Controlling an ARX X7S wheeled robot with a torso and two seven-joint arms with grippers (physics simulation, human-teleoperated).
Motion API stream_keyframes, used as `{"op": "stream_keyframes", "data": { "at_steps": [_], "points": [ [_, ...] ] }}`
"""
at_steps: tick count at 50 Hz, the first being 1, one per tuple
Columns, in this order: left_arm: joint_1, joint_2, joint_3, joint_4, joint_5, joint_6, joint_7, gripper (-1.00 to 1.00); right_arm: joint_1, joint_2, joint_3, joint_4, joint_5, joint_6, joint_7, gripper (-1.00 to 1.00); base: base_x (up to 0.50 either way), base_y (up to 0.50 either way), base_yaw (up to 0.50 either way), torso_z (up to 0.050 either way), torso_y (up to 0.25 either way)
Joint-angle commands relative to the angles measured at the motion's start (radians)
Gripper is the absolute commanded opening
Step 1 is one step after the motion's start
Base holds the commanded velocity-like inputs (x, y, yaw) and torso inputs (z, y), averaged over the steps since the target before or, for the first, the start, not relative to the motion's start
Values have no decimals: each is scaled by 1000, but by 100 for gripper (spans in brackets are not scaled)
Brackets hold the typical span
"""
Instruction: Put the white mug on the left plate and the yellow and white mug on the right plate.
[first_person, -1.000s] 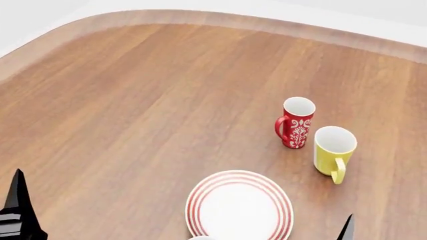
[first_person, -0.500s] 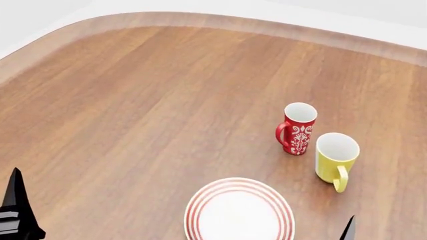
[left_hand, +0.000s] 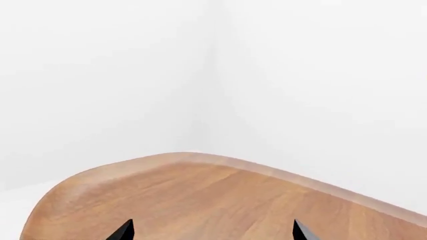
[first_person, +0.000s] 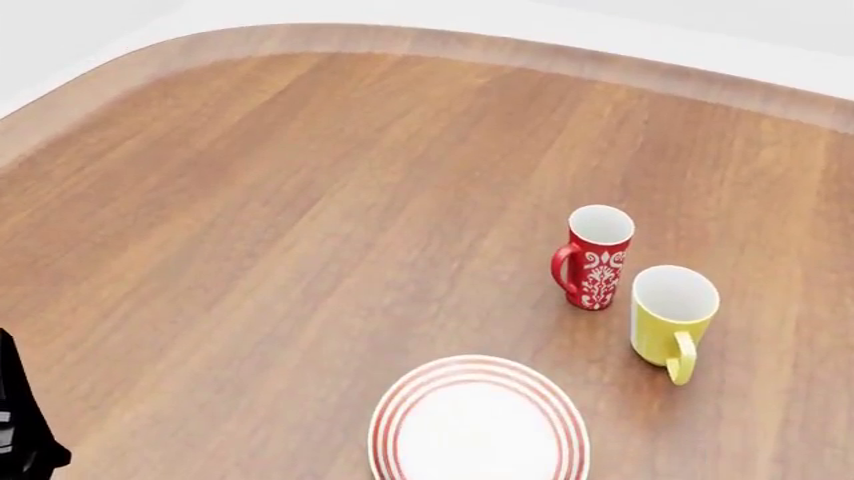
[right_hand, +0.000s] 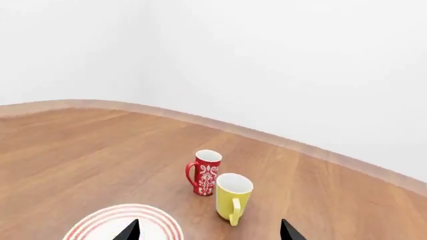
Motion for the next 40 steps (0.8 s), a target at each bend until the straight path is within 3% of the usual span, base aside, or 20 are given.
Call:
{"op": "stream_keyframes", "data": {
  "at_steps": [1, 5, 26, 40],
  "points": [
    [-5, -8, -14, 5, -27, -9, -10, 100, -126, 85, 18, -54, 36, -7, -128, 100, 0, 0, 0, 0, 0],
    [-1, -14, -27, 22, -53, -24, -13, 100, -188, 91, -25, -52, -58, -100, -198, 100, 0, 0, 0, 0, 0],
    [7, -20, -30, 35, -64, -23, -31, 100, -206, 44, -81, -31, -209, -43, -416, 100, 0, 0, 0, 0, 0],
    [14, -27, -35, 44, -76, -22, -39, 100, -55, 101, -96, 20, -110, 75, -478, 100, 0, 0, 0, 0, 0]
  ]
}}
